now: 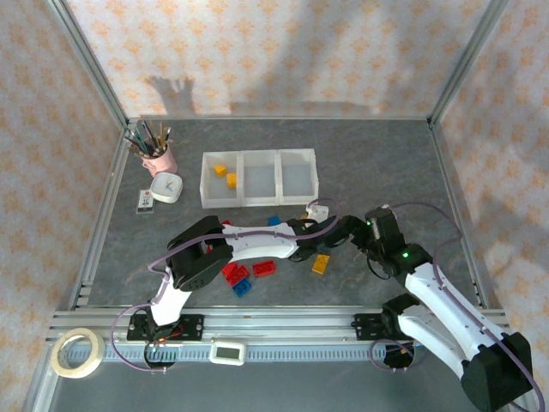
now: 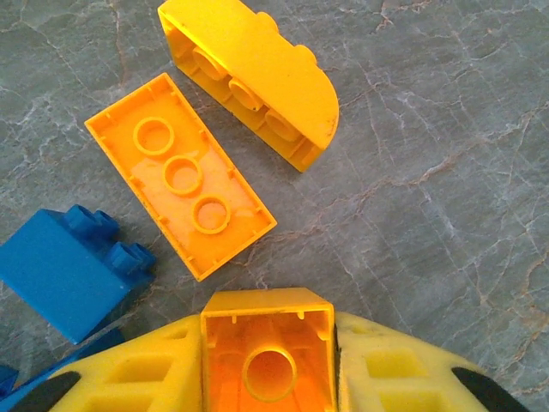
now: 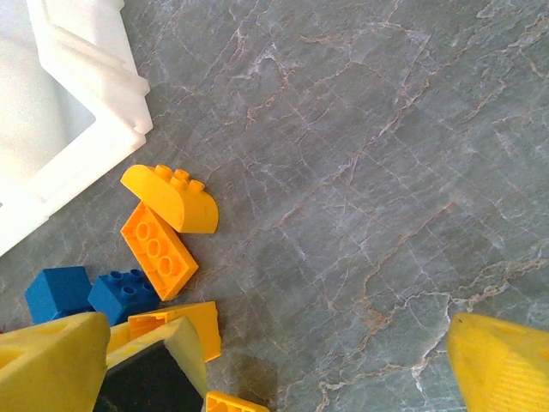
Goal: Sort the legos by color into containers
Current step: Pick up the lego from the center of the table.
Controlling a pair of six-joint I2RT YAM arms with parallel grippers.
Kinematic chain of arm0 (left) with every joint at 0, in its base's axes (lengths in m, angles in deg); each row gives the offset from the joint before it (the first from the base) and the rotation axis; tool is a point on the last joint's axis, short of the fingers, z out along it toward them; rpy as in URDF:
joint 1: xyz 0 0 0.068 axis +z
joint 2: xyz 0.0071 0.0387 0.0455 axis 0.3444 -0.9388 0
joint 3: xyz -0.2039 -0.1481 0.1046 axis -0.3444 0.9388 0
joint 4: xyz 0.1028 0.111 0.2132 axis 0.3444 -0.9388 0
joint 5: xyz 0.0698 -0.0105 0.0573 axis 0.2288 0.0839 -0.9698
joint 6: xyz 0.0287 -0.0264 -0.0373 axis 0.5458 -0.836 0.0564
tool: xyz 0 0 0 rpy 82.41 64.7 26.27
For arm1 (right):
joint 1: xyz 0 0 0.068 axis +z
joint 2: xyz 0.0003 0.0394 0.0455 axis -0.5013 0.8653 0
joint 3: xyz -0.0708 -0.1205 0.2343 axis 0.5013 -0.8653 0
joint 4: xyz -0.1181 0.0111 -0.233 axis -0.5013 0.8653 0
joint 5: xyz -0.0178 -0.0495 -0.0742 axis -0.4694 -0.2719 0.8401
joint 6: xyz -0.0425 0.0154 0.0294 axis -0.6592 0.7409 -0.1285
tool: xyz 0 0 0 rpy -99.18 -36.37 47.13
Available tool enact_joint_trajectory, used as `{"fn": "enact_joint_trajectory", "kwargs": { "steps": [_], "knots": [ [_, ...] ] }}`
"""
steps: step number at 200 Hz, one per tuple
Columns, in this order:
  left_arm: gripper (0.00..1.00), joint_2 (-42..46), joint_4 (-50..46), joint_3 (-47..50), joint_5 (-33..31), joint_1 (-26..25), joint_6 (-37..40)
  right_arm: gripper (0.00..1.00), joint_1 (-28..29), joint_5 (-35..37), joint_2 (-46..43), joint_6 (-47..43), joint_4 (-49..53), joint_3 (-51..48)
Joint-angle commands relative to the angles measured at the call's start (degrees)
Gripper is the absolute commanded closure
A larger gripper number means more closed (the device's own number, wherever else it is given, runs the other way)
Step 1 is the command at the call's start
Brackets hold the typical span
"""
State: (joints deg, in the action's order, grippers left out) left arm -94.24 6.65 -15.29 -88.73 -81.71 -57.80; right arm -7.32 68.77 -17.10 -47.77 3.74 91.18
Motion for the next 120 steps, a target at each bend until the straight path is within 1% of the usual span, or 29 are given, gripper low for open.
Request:
{"fn": "enact_joint_trajectory", "kwargs": {
  "steps": [1,44,48,67,99,120],
  "knots": [
    [0.71,1.41,-1.62,-0.92,-1.36,-0.14,0.38,0.00,-0.18,-0.30,-1.12,-1.15,0.01,1.05],
    [0.74,7.88,-1.08,1.82,-2.60,-0.15,0.56,0.00,-0.24,-3.23,-0.99,-4.00,0.14,3.94],
    [0.74,10.08,-0.96,2.36,-2.73,-0.14,0.56,0.00,-0.22,-3.39,-0.91,-4.44,0.18,4.36],
    [0.74,15.38,-0.81,5.22,-4.42,-0.10,0.38,0.00,-0.26,-5.83,-0.18,-6.53,-0.40,6.27],
    [0.74,24.84,-2.32,9.59,-10.92,0.59,1.23,0.00,-0.16,-11.54,4.40,-9.73,-2.66,9.94],
    [0.74,29.70,-4.57,11.67,-13.43,3.09,1.72,0.00,0.70,-14.75,7.54,-10.10,-5.81,11.45]
  ]
}}
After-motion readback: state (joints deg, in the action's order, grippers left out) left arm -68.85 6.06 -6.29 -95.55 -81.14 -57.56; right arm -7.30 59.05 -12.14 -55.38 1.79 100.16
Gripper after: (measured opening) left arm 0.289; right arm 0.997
